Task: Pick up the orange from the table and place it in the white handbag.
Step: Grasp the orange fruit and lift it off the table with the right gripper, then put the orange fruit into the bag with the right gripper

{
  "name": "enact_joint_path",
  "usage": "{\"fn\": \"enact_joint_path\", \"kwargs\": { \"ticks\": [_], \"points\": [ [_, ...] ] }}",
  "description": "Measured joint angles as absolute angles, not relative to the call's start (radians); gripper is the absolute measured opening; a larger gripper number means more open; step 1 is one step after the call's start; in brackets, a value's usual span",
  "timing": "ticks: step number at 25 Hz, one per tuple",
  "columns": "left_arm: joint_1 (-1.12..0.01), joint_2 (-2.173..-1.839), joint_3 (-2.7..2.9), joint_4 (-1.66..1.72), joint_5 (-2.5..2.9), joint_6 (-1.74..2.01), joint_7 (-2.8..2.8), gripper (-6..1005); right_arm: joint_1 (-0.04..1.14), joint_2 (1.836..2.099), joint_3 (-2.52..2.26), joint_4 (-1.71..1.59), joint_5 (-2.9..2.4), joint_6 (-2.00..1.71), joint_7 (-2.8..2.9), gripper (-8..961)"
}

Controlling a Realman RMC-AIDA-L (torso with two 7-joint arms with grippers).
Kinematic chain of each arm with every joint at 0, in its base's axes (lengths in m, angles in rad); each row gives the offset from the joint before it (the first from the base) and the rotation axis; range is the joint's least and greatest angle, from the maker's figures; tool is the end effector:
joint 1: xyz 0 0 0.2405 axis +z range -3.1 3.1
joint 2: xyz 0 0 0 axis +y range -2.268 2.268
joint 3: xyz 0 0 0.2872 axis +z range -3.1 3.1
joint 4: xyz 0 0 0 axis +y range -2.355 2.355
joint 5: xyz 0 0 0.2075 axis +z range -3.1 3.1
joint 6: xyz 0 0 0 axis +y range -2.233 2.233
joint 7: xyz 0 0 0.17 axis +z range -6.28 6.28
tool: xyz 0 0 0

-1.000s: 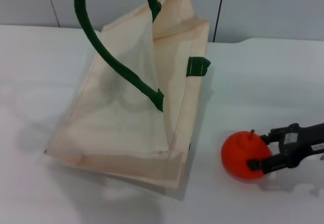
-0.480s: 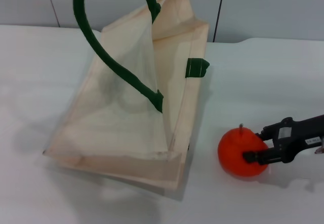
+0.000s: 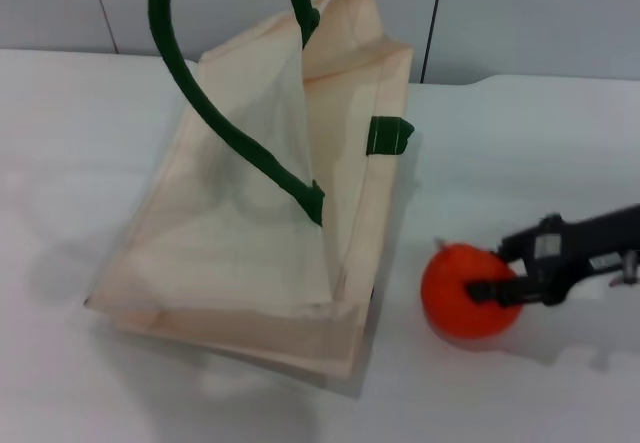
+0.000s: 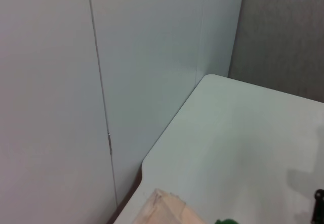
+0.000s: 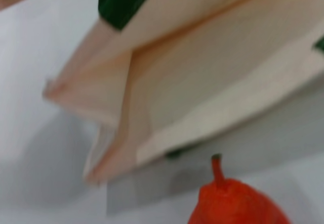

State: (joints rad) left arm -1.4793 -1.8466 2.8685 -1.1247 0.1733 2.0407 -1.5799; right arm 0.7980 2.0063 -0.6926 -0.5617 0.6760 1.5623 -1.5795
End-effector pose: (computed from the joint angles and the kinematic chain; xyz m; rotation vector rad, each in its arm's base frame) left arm -0.0825 0.4666 0.1529 -2.7415 -0.4591 -0.1304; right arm 0.2600 0.3831 -0.0473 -3.0382 0.6426 0.0810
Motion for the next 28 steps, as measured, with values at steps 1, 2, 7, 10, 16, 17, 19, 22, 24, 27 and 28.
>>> {"fn": "enact_joint_path", "kwargs": {
  "ticks": [1,2,7,10,16,17,19,22,24,27,28],
  "points": [
    [-1.479,-1.847,2.868,-1.121,0.174,2.041,-1.580,153,0.803,2.008,-0.693,-0.568,0.693,1.562,-1.582,482],
    [-1.480,-1.847,2.869,-1.113,0.175,2.041,-1.580,153,0.813,2.007,-0.695,-0.571,0.718,1.566,-1.586,475],
    [-1.485,-1.848,2.868,-1.105,0.174,2.047,-1.566,154,0.862,2.002,-0.695,-0.604,0.785,1.578,-1.590,439],
    [-1.493,-1.856,2.869,-1.096,0.176,2.051,-1.544,155,0.899,2.001,-0.697,-0.631,0.829,1.576,-1.590,413],
    [-1.515,-1.862,2.869,-1.092,0.191,2.051,-1.534,156,0.991,2.001,-0.704,-0.637,0.847,1.510,-1.584,356],
    [-1.521,-1.862,2.869,-1.091,0.192,2.051,-1.534,156,0.998,2.003,-0.709,-0.636,0.845,1.500,-1.582,345],
    [-1.533,-1.863,2.869,-1.084,0.193,2.051,-1.534,157,1.003,2.007,-0.728,-0.633,0.844,1.475,-1.580,324],
    [-1.547,-1.863,2.869,-1.067,0.194,2.051,-1.537,157,1.003,2.014,-0.779,-0.625,0.845,1.433,-1.569,299],
    [-1.552,-1.863,2.869,-1.065,0.194,2.051,-1.540,158,1.010,2.019,-0.826,-0.619,0.854,1.417,-1.550,292],
    [-1.555,-1.863,2.869,-1.065,0.194,2.051,-1.541,158,1.030,2.023,-0.868,-0.592,0.888,1.414,-1.544,281],
    [-1.555,-1.863,2.869,-1.065,0.192,2.051,-1.541,159,1.045,2.023,-0.903,-0.573,0.929,1.410,-1.544,278]
  ]
}}
